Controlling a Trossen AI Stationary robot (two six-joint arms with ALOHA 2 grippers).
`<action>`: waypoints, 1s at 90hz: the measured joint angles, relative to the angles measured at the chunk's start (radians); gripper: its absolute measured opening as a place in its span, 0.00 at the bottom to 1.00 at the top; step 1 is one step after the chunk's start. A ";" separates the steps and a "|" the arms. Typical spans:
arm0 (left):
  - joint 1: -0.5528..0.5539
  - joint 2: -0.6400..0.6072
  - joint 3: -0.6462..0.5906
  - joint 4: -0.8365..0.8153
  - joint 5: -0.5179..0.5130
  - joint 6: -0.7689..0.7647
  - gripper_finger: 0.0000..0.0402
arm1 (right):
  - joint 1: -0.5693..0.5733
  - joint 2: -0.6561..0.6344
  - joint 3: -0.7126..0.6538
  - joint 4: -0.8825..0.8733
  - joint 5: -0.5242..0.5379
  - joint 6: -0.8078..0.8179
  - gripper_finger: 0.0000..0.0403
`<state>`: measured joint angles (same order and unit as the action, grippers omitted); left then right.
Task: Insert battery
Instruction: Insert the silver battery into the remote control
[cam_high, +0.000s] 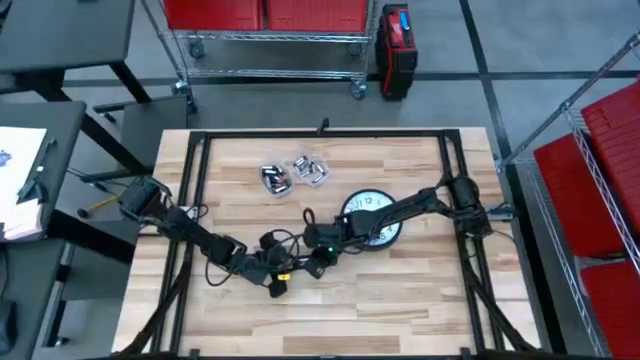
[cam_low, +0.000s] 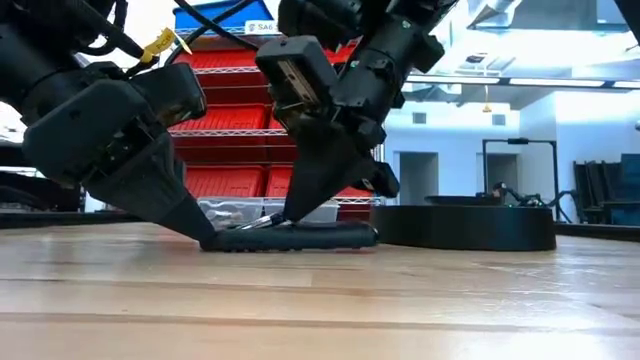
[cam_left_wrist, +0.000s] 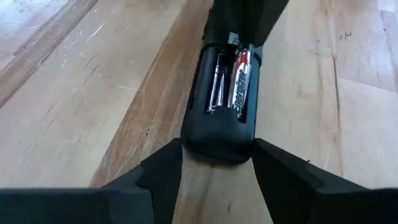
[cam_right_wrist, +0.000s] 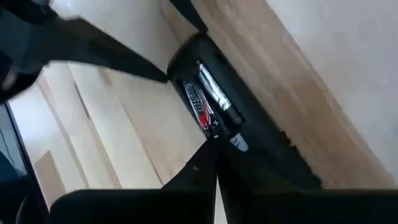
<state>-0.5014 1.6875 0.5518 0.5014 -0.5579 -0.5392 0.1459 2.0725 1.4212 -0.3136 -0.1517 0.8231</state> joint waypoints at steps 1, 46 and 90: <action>0.000 0.000 0.000 0.000 0.000 0.000 0.43 | 0.000 0.000 0.000 0.000 0.000 0.000 0.00; 0.000 0.000 0.000 0.003 0.000 -0.001 0.43 | 0.037 0.010 0.000 0.009 0.037 -0.016 0.00; 0.006 0.000 0.000 0.004 0.000 -0.005 0.43 | 0.074 0.059 0.004 0.047 0.113 -0.153 0.00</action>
<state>-0.4950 1.6871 0.5514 0.5053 -0.5579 -0.5442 0.2197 2.1318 1.4255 -0.2668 -0.0386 0.6706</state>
